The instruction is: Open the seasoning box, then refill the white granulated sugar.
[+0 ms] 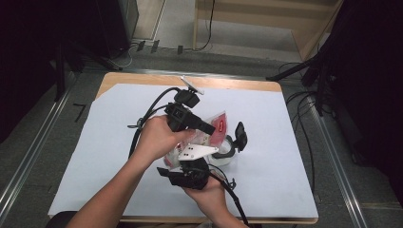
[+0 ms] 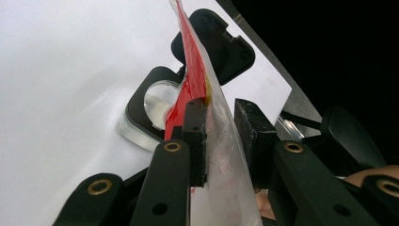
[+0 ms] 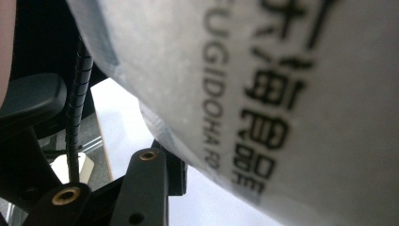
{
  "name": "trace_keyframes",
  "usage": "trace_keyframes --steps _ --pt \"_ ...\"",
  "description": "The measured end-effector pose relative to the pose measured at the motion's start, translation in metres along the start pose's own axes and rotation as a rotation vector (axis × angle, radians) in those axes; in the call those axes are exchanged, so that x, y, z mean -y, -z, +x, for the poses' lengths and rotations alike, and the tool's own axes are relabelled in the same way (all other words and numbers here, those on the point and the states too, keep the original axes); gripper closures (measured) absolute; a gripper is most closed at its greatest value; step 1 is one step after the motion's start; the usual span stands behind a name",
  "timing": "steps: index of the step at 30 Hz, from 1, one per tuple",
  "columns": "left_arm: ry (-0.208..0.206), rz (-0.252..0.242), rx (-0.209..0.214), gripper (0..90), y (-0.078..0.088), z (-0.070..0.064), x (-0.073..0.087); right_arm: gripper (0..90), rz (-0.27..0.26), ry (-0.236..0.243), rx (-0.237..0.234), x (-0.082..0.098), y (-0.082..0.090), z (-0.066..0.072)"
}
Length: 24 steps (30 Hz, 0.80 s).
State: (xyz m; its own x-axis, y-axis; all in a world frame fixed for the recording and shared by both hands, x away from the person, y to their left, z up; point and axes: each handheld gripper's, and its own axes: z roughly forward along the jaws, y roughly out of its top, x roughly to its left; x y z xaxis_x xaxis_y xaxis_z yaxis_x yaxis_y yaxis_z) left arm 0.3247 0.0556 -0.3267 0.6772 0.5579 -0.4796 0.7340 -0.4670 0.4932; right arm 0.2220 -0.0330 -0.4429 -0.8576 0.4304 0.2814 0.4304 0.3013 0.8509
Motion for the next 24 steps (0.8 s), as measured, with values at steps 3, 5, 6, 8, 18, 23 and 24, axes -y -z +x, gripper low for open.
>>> trace_keyframes --steps 3,5,6,8,18,23,24 --pt "-0.004 0.003 -0.004 75.6 0.0004 0.0010 0.0023 63.7 0.007 0.003 -0.003 0.0005 -0.0010 0.0011" --pt "0.004 0.002 0.001 75.6 0.0005 0.0019 0.0031 63.7 0.012 0.008 -0.005 0.0007 -0.0015 0.0015" --pt "0.005 0.001 0.003 75.6 0.0005 0.0020 0.0030 63.8 0.015 0.008 -0.005 0.0006 -0.0016 0.0016" --pt "0.008 0.006 0.008 75.6 0.0000 0.0020 0.0019 63.8 0.012 0.006 -0.002 0.0003 -0.0016 0.0015" --pt "-0.001 0.017 0.005 75.4 -0.0002 0.0013 -0.0004 63.8 0.010 0.001 -0.002 -0.0006 -0.0004 0.0007" --pt "0.005 0.014 0.006 75.4 -0.0003 0.0014 -0.0005 63.8 0.011 0.001 -0.001 -0.0009 -0.0007 0.0004" --pt "0.005 0.016 0.006 75.4 -0.0003 0.0015 -0.0007 63.7 0.010 0.002 -0.001 -0.0010 -0.0007 0.0003"
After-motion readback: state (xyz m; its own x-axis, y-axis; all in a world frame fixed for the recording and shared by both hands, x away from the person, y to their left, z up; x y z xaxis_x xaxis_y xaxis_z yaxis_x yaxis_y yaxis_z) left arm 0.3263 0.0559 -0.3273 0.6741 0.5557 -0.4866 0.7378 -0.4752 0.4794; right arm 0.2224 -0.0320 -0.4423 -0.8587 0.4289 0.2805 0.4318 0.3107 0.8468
